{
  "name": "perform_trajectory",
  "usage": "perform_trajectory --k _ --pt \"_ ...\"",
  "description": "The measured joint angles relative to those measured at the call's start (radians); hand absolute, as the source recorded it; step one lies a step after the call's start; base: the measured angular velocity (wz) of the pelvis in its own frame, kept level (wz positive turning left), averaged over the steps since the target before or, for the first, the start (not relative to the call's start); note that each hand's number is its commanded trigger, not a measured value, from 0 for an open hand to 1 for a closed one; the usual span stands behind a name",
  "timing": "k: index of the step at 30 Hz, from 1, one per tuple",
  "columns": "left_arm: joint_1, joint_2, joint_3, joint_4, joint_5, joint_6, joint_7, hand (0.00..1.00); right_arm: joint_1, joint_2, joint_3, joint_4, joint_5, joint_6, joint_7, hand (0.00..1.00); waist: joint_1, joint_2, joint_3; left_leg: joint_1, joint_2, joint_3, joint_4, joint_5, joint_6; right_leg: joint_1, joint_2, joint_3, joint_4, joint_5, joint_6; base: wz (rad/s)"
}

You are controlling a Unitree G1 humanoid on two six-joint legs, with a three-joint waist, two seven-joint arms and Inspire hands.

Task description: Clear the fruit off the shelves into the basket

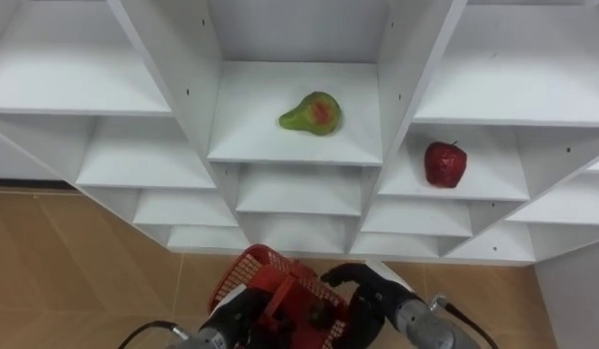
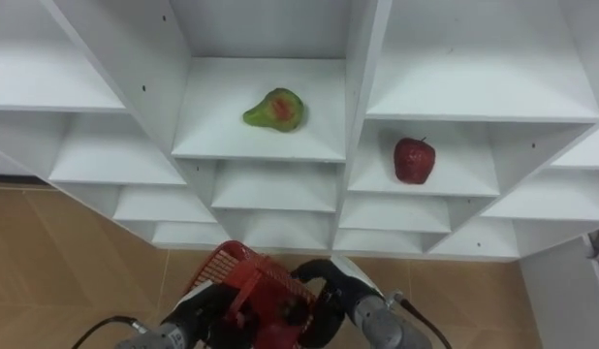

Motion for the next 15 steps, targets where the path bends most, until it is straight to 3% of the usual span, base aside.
perform_trajectory --k 15 --pt "-0.01 -0.004 -0.049 -0.01 -0.003 -0.002 -0.062 1.0 -0.002 0.003 0.011 0.033 0.009 -0.01 0.017 0.0 0.002 0.001 0.0006 0.0 0.0 0.005 -0.002 0.0 0.001 0.0 0.001 -0.006 0.001 -0.001 0.001 0.0"
